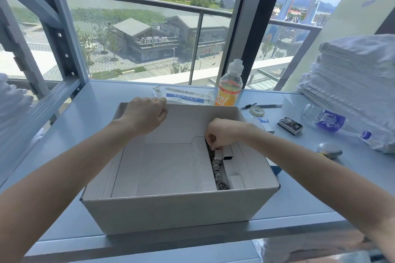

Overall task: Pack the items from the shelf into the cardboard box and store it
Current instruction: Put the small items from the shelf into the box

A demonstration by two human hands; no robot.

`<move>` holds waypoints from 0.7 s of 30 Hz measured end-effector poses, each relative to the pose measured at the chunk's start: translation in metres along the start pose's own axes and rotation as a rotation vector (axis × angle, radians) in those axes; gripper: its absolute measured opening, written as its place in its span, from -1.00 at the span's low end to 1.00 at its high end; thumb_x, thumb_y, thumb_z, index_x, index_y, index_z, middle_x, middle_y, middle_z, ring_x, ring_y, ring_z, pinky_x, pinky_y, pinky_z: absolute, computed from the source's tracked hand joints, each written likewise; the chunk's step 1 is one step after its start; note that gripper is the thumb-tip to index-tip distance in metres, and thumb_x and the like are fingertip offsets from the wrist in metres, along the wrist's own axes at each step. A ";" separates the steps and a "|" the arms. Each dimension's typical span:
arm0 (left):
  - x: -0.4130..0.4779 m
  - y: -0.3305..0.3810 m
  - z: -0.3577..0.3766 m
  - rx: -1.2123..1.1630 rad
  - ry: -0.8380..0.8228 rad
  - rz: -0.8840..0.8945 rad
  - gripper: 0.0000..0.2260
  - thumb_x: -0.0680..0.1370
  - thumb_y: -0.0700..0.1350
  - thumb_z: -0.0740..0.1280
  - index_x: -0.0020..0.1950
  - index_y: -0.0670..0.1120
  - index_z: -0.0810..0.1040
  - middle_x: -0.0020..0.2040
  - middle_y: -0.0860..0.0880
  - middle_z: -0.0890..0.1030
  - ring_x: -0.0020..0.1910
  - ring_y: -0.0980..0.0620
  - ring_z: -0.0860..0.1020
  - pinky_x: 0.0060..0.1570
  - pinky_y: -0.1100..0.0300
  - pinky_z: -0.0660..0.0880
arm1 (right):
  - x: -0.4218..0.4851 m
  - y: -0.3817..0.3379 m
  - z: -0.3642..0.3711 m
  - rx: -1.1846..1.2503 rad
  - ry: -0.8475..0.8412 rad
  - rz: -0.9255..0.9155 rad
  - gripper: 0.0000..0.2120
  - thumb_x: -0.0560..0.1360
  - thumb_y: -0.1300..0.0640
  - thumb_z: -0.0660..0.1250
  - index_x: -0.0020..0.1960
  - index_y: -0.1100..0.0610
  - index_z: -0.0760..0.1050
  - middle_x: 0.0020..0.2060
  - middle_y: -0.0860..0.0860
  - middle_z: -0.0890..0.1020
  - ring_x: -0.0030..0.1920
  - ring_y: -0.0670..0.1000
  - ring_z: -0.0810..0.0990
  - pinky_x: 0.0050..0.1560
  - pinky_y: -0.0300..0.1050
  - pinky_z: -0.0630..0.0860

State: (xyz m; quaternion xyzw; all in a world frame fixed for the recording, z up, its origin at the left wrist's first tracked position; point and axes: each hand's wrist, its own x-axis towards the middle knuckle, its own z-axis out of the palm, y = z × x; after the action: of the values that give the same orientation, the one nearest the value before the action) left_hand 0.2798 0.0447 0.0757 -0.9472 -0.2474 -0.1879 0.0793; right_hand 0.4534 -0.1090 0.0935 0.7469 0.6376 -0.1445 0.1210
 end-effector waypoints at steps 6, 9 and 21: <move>0.000 0.002 -0.002 0.003 -0.018 -0.013 -0.83 0.58 -0.04 0.10 -0.02 -0.12 0.37 0.01 -0.13 0.60 -0.03 -0.15 0.55 -0.11 0.09 0.29 | -0.016 0.004 -0.011 0.214 -0.016 -0.040 -0.95 0.40 0.24 0.38 -0.19 0.11 0.56 -0.35 -0.06 0.64 -0.26 -0.08 0.62 -0.17 -0.23 0.55; -0.001 0.003 -0.002 0.010 -0.016 -0.020 -0.85 0.58 -0.04 0.11 -0.07 -0.11 0.34 0.01 -0.14 0.60 -0.03 -0.16 0.55 -0.11 0.08 0.31 | -0.017 0.001 -0.007 0.269 -0.109 -0.007 -0.89 0.36 0.27 0.44 -0.14 0.17 0.56 -0.33 -0.02 0.63 -0.32 -0.09 0.61 -0.33 -0.31 0.48; 0.002 0.007 -0.005 -0.034 -0.009 0.013 -0.83 0.58 -0.04 0.12 -0.17 -0.07 0.25 -0.07 -0.12 0.58 -0.13 -0.16 0.54 -0.20 0.11 0.22 | -0.066 0.005 -0.015 0.190 0.280 -0.086 -0.85 0.49 0.30 0.29 0.01 0.21 0.58 -0.04 0.09 0.64 -0.06 0.04 0.58 0.04 -0.08 0.54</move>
State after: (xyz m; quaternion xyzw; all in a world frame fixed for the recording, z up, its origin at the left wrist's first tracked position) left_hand 0.2837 0.0382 0.0802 -0.9508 -0.2384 -0.1872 0.0633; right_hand 0.4501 -0.1647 0.1313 0.7400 0.6629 -0.1037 -0.0464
